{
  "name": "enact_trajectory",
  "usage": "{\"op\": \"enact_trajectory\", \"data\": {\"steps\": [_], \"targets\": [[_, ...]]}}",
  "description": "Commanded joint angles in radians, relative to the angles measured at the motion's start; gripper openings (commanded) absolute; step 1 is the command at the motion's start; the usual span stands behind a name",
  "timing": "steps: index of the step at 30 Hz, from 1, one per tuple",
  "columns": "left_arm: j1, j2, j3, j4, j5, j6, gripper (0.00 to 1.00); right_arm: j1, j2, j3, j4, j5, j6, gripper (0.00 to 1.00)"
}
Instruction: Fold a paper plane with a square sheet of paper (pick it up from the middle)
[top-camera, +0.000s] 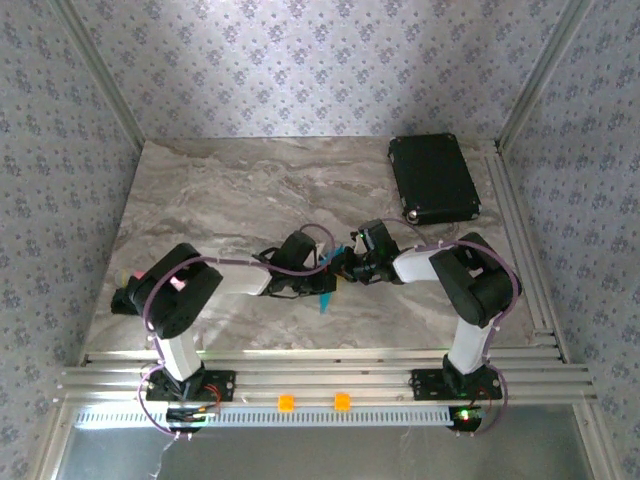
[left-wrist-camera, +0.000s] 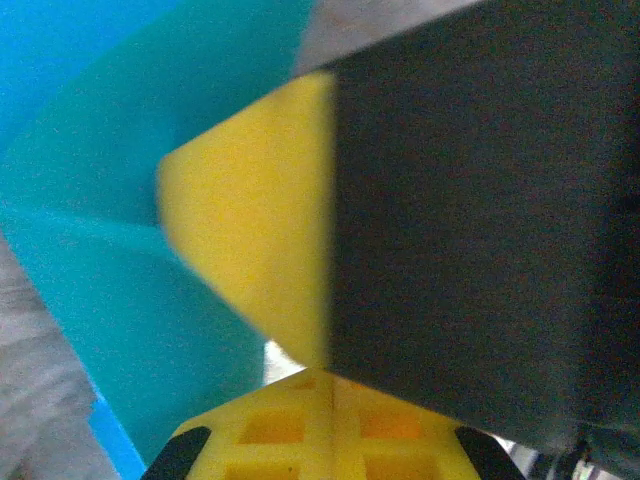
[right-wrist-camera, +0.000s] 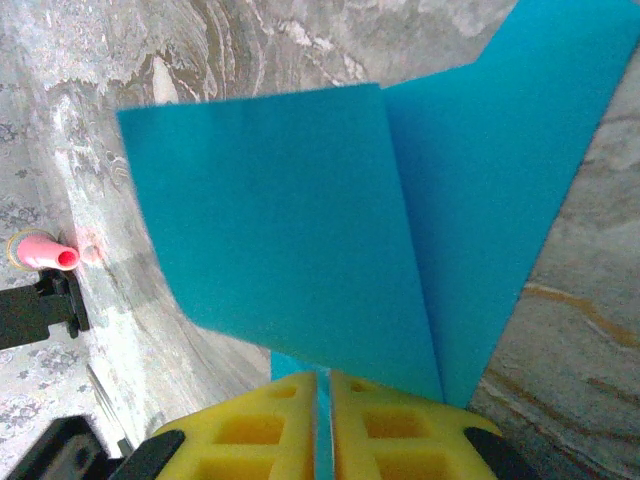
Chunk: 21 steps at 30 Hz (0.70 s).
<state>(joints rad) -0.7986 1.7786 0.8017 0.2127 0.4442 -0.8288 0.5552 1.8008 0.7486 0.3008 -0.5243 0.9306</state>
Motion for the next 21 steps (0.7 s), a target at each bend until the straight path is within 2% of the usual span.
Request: {"op": "enact_trajectory", "data": {"steps": [1, 9, 15, 21], "targets": [[-0.006, 0.019, -0.041, 0.001, -0.007, 0.002, 0.00, 0.007, 0.038, -0.039, -0.109, 0.043, 0.002, 0.14], [-0.047, -0.038, -0.158, -0.017, -0.042, 0.010, 0.00, 0.004, 0.039, -0.041, -0.130, 0.056, -0.009, 0.14], [-0.084, -0.106, -0.170, -0.149, -0.109, 0.063, 0.02, 0.004, 0.035, -0.042, -0.140, 0.064, -0.012, 0.13], [-0.108, -0.156, -0.189, -0.202, -0.121, 0.093, 0.03, 0.005, 0.034, -0.038, -0.142, 0.065, -0.012, 0.13]]}}
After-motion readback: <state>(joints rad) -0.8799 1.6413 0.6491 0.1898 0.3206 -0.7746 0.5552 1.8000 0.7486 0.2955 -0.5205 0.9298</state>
